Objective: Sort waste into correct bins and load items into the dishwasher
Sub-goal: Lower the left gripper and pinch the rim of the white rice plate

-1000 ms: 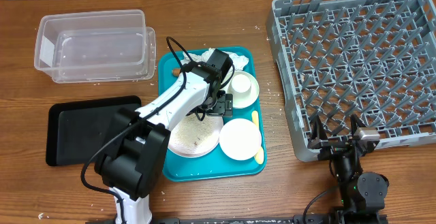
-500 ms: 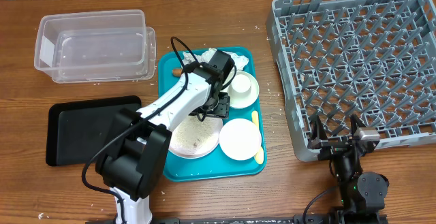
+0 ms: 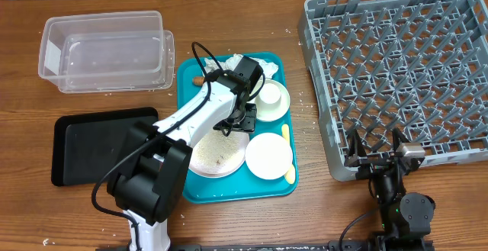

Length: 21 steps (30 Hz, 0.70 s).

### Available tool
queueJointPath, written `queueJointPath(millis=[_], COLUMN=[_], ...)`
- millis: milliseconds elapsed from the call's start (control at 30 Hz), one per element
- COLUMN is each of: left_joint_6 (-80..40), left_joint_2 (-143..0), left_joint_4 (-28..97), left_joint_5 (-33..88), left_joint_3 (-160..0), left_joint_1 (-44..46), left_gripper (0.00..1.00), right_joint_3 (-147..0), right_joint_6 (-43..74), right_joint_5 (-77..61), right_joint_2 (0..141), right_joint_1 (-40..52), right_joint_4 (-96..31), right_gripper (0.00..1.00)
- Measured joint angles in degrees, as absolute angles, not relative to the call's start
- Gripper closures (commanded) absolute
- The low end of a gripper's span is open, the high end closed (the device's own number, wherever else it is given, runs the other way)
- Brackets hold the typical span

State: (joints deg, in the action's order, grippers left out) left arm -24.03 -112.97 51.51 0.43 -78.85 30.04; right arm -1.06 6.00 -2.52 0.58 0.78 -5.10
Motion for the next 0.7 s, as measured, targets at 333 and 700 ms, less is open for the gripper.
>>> queueJointPath(millis=[333,700], left_joint_6=[-24.0,-24.0], left_joint_2=[-113.0,-113.3], left_joint_4=[53.0,52.9], left_joint_5=[0.7,1.5], left_joint_3=[-77.9,-77.2], left_joint_1=[31.2,31.5], left_gripper=[0.41,0.45], right_joint_3=[-1.1,-1.1], right_joint_6=[6.0,6.0], right_joint_5=[-2.5,-2.5], right_joint_2=[0.6,0.6], right_joint_1=[0.8,0.8], right_joint_4=[-5.1,-5.1], right_gripper=[0.0,0.0])
